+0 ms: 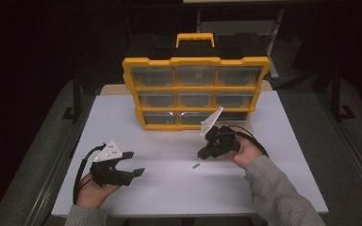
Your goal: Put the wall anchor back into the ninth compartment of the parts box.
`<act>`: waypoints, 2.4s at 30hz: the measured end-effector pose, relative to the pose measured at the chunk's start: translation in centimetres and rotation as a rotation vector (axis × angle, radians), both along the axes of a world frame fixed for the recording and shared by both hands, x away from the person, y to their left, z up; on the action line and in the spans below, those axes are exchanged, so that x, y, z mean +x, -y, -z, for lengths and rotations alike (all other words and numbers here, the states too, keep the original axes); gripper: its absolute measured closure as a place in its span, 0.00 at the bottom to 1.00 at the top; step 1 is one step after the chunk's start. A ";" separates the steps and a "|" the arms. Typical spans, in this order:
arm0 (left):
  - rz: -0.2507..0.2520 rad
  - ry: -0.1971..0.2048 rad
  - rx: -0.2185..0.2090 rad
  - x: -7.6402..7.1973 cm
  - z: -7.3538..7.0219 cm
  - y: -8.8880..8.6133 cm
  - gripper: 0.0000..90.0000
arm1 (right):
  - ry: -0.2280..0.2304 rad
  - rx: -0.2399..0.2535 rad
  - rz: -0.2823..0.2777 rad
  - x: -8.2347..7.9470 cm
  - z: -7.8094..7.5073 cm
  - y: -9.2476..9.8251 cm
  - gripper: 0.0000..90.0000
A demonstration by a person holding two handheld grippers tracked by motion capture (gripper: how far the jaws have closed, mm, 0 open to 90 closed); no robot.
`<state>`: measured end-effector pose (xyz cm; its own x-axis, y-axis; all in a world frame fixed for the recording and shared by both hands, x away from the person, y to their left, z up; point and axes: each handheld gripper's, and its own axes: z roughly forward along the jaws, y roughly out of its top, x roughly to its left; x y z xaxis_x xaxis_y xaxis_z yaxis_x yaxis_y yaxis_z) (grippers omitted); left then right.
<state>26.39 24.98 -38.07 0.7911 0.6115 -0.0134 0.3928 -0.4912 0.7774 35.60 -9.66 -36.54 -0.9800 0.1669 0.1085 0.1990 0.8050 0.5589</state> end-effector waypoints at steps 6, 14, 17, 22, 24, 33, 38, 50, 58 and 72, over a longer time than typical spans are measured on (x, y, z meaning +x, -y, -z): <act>-0.001 0.003 -0.004 0.0 0.0 0.0 0.31 | 0.019 0.025 0.034 0.8 -2.5 1.2 0.93; 0.002 0.006 -0.004 0.0 -0.1 -0.1 0.31 | 0.039 0.052 0.088 2.1 -4.7 3.2 0.93; 0.002 0.007 -0.004 0.0 -0.1 -0.1 0.31 | 0.043 0.052 0.116 2.5 -5.0 3.9 0.93; 0.002 0.005 -0.003 0.0 0.0 -0.1 0.31 | 0.038 0.051 0.147 3.0 -5.1 4.8 0.93; 0.002 0.005 -0.003 0.0 0.0 -0.1 0.31 | 0.043 0.045 0.162 3.2 -5.2 5.3 0.93; 0.000 0.004 -0.004 0.0 0.0 -0.1 0.31 | 0.041 0.043 0.220 4.0 -5.1 7.0 0.93; -0.004 0.001 -0.004 0.0 0.0 -0.2 0.31 | 0.047 0.038 0.247 4.5 -4.8 7.9 0.93; -0.008 0.000 -0.005 0.0 0.0 -0.2 0.31 | 0.027 0.026 0.324 4.9 -3.6 9.8 0.92; -0.008 -0.001 -0.007 0.0 0.0 -0.2 0.31 | 0.030 0.037 0.346 5.1 -2.9 10.5 0.90; -0.008 0.000 -0.007 0.0 0.0 -0.2 0.31 | 0.029 0.049 0.318 4.4 -3.5 9.5 0.86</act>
<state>26.40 25.17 -38.02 0.7862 0.6177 -0.0181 0.3971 -0.4824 0.7808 40.04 -19.19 -33.04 -0.8823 0.4606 0.0969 0.4198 0.6769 0.6047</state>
